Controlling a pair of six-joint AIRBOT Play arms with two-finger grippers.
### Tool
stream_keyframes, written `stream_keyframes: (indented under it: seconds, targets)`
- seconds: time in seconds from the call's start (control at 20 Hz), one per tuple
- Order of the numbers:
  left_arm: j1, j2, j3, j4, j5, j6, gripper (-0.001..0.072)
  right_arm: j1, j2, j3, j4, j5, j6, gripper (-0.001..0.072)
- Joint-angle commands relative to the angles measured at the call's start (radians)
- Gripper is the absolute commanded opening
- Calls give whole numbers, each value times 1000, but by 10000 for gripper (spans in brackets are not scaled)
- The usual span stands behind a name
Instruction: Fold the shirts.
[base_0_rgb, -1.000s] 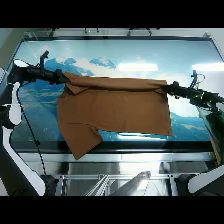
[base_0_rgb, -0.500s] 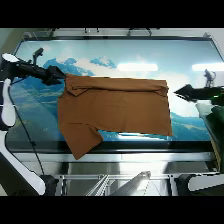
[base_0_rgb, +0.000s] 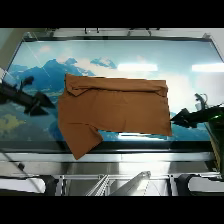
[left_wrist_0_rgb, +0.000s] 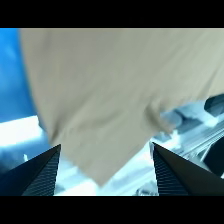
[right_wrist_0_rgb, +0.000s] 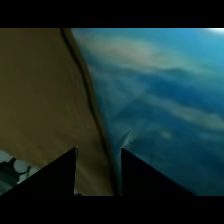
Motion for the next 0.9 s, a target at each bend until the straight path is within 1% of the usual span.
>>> stream_keyframes:
  seconds: [0.0,0.15,0.2,0.25,0.4,0.55,0.65,0.7,0.75,0.8,0.85]
  targets:
    - [24,176,-350,60,121,-3,610,85,-50,-44,1,-71,-20,287]
    - [24,250,-539,55,208,-3,610,119,-51,-33,90,-70,-54,272]
    - [24,265,-585,42,240,-3,609,116,-51,-33,111,-67,-64,188]
    - [24,275,-621,22,269,-2,610,117,-51,-32,118,-66,-64,160]
    - [-20,277,-695,-11,388,1,610,117,-51,-33,118,-63,-64,160]
    - [-127,265,-697,-71,507,2,609,117,-50,-33,118,-62,-64,160]
    - [-209,225,-663,-90,575,1,608,117,-50,-33,118,-59,-64,160]
    - [-248,196,-636,-87,581,1,563,116,-50,-32,117,-50,-64,160]
    - [-273,167,-607,-85,562,2,385,116,-50,-32,117,-36,-64,160]
    - [-290,140,-572,-78,519,15,102,114,-50,-31,112,-19,-65,157]
    - [-293,127,-542,-77,469,38,15,107,-49,-26,98,4,-64,99]
